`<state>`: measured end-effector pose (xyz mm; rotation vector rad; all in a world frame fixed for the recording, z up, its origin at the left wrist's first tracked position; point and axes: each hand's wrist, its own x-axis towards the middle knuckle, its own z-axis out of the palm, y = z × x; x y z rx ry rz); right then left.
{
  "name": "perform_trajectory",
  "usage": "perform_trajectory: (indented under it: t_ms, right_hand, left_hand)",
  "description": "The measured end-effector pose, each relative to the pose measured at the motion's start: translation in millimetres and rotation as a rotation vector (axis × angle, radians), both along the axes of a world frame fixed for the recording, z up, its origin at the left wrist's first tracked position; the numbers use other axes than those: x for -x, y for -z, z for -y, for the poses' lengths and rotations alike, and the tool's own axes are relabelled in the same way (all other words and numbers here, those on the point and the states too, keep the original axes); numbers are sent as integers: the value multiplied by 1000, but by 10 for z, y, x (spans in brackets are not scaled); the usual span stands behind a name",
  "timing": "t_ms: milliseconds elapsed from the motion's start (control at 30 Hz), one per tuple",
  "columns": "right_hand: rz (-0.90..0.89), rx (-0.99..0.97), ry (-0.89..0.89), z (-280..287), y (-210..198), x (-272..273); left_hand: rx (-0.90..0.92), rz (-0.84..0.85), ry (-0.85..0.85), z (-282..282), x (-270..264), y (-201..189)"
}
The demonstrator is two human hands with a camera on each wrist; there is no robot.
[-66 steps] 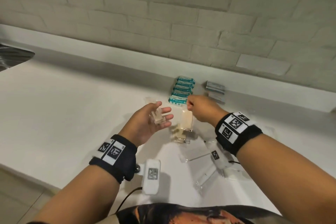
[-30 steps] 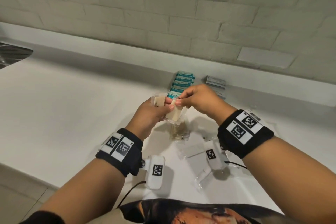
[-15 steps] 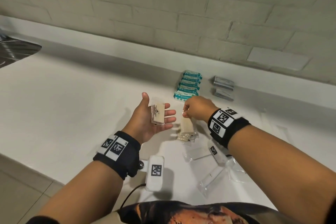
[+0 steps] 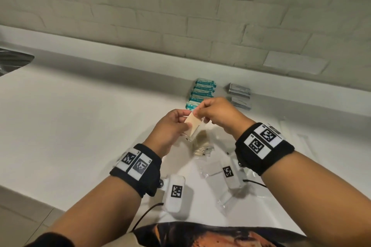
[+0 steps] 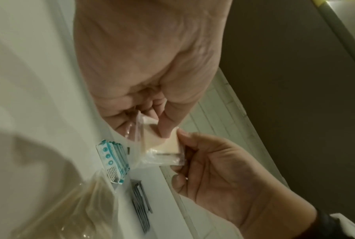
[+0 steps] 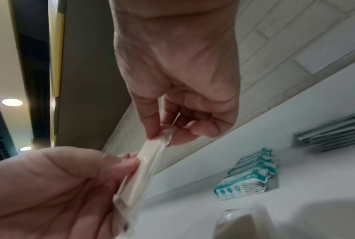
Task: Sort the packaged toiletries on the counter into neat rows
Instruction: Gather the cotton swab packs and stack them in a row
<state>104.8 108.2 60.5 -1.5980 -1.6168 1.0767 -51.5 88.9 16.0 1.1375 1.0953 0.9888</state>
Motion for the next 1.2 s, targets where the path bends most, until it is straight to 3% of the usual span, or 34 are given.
perform_trajectory:
  t_ms: [133, 167, 267, 300, 433, 600, 700, 800, 900, 1133, 1200]
  right_hand:
    - [79, -6, -67, -3, -49, -70]
    - [170, -31, -65, -15, -43, -82]
    - [716, -212, 54, -66, -24, -135]
    - [783, -234, 95, -77, -18, -174]
    - [736, -94, 12, -172, 101, -282]
    - [653, -10, -143, -229, 450, -117]
    - [633, 27, 34, -235, 496, -146]
    - [607, 336, 103, -162, 436, -261]
    - [293, 664, 81, -57, 408, -214]
    - [224, 575, 107, 44, 394, -21]
    - [317, 421, 58, 26, 371, -26]
  left_hand:
    - [-26, 11, 13, 10, -50, -6]
    - [-26, 9, 15, 7, -67, -9]
    - [-12, -29, 8, -29, -88, -17]
    - [-1, -53, 2, -45, -80, -12]
    - [58, -192, -28, -122, -2, 83]
    - [240, -367, 114, -189, -55, 243]
    - [280, -421, 203, -193, -130, 290]
    - [302, -469, 196, -206, -183, 298]
    - [363, -444, 160, -233, -253, 304]
    - [421, -288, 153, -223, -285, 306]
    - [351, -263, 92, -233, -242, 325]
